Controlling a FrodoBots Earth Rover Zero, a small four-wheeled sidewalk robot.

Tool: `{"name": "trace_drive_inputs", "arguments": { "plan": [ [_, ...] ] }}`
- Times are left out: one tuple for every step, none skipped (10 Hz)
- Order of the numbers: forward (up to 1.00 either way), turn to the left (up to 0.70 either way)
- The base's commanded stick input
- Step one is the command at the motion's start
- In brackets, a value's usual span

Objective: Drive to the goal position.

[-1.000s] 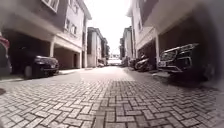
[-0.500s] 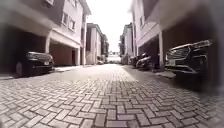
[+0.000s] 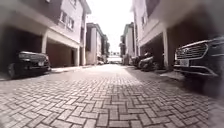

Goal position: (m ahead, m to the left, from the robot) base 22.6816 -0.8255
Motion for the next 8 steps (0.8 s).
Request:
{"name": "trace_drive_inputs", "arguments": {
  "plan": [
    [1.00,0.00],
    [1.00,0.00],
    [1.00,0.00],
    [1.00,0.00],
    [1.00,0.00],
    [1.00,0.00],
    [1.00,0.00],
    [1.00,0.00]
  ]
}}
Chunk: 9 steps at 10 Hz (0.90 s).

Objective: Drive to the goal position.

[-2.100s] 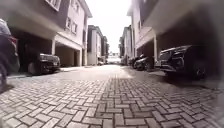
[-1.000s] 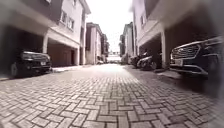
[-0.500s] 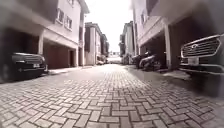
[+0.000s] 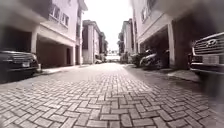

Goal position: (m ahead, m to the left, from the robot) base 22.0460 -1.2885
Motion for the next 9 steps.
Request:
{"name": "trace_drive_inputs", "arguments": {
  "plan": [
    [1.00,-0.05],
    [1.00,-0.04],
    [1.00,0.00],
    [1.00,0.00],
    [1.00,-0.10],
    [1.00,-0.31],
    [1.00,-0.10],
    [1.00,0.00],
    [1.00,-0.06]
  ]
}}
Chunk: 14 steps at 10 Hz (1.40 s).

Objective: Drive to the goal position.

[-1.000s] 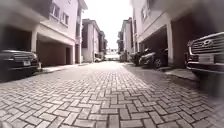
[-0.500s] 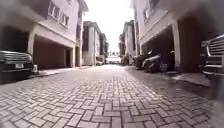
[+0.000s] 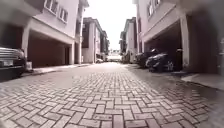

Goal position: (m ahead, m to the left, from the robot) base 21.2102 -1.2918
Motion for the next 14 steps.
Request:
{"name": "trace_drive_inputs", "arguments": {
  "plan": [
    [1.00,-0.30],
    [1.00,-0.15],
    [1.00,0.00],
    [1.00,0.00],
    [1.00,-0.18],
    [1.00,-0.20],
    [1.00,-0.01],
    [1.00,-0.16],
    [1.00,-0.13],
    [1.00,0.00],
    [1.00,0.00],
    [1.00,-0.07],
    [1.00,-0.09],
    [1.00,-0.01]
  ]
}}
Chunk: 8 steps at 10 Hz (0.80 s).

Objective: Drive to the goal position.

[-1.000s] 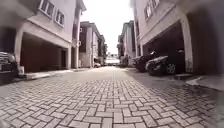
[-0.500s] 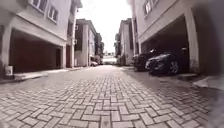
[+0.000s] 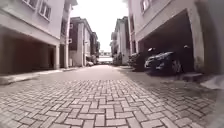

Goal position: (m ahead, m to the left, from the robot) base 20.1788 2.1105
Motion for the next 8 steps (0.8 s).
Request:
{"name": "trace_drive_inputs", "arguments": {
  "plan": [
    [1.00,0.00],
    [1.00,0.00],
    [1.00,-0.02],
    [1.00,-0.19],
    [1.00,-0.13],
    [1.00,0.00],
    [1.00,0.00],
    [1.00,0.00]
  ]
}}
